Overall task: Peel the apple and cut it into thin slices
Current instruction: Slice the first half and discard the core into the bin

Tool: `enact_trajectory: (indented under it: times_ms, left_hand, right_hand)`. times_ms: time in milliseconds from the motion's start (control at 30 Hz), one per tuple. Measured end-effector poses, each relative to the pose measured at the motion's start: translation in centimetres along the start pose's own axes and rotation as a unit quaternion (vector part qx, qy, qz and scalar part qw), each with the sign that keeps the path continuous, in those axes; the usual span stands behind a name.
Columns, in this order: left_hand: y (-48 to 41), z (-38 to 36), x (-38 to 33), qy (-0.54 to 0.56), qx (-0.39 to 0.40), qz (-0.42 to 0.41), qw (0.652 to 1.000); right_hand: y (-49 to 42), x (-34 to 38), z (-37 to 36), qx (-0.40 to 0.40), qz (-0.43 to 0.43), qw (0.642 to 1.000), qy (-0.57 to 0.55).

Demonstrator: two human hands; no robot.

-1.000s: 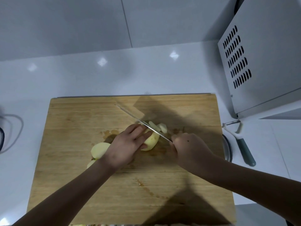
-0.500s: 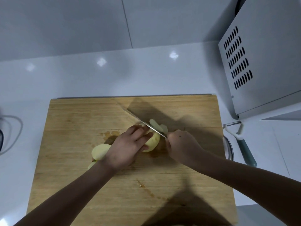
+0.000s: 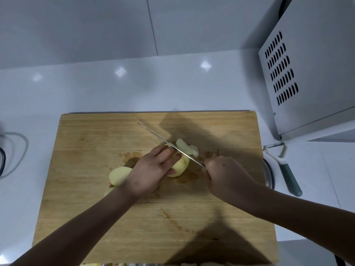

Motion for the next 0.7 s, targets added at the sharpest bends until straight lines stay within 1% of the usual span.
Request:
enact_trajectory:
  times_ms: [100, 200, 400, 567, 700]
  left_hand:
    - [0.1, -0.2, 0.1, -0.013, 0.0, -0.003, 1.0]
    - [0.1, -0.4, 0.2, -0.02, 0.017, 0.0, 1.0]
    - [0.3, -0.5, 0.3, -0.011, 0.027, 0.011, 1.0]
    - [0.2, -0.3, 0.2, -0.003, 0.019, 0.008, 1.0]
    - [0.2, -0.2, 0.2, -0.001, 0.005, -0.001, 1.0]
  right_hand:
    - [-1.4, 0.4, -0.3, 0.011, -0.015, 1.0, 0.018]
    - [-2.8, 0.8, -1.1, 0.015, -0.028, 0.999, 0.024]
    - [-2.6, -0.1, -1.3, -0.024, -0.034, 0.998, -0.043]
    - [0.0, -0.1, -0.1, -0.008, -0.007, 1.0, 0.0]
    - [-0.1, 0.3, 0.0, -0.014, -0.005, 1.0, 0.019]
Point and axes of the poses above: each hand's wrist, its own y-axis away from the middle knuckle, its own z-axis out of the back of the hand, x = y × z, the point moved 1 cm from there along -y, towards the middle knuckle, and after that the axes turned 5 degrees about -z, right-handed, at the moved point
